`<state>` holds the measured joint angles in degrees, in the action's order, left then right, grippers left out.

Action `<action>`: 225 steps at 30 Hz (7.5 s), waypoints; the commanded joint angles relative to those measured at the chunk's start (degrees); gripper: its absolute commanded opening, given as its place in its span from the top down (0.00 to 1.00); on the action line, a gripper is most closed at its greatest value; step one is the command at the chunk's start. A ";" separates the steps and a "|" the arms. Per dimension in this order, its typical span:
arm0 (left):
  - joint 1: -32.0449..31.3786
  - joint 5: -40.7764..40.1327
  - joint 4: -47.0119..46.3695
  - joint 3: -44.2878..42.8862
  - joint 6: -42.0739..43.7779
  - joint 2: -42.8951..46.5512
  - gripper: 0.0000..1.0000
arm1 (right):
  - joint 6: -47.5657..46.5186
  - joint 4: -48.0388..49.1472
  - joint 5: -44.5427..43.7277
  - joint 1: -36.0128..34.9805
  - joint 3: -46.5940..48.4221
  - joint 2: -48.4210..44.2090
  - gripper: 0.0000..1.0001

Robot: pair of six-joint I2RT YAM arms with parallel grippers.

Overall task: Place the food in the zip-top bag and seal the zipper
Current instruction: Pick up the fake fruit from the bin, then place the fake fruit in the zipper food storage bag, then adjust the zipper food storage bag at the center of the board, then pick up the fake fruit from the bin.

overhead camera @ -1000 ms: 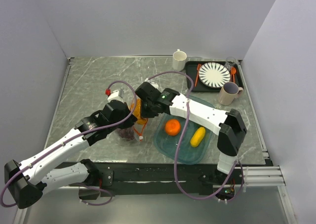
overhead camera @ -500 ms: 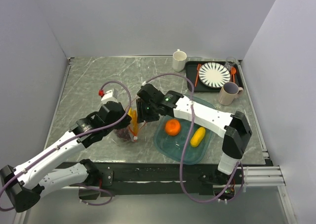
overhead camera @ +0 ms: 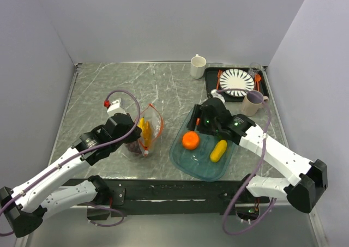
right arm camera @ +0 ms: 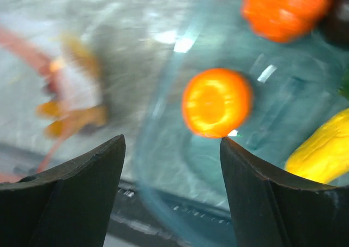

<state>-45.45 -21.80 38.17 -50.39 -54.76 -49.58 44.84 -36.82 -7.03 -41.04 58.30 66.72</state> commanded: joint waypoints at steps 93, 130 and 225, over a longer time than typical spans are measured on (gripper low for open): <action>0.10 4.84 -5.39 2.40 1.06 0.28 0.99 | 2.36 14.41 15.64 2.54 -15.51 -13.89 0.95; 0.10 4.14 -3.63 0.12 0.97 2.73 0.99 | -4.93 12.03 7.12 -14.69 15.88 22.15 0.49; 0.19 -1.93 -0.91 0.82 -0.61 3.00 0.99 | -1.24 -0.98 -3.35 0.41 -6.09 1.76 0.35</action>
<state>-45.45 -25.26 40.07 -47.79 -56.55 -47.59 42.81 -39.86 -8.91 -47.07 56.88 70.83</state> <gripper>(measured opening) 0.022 0.649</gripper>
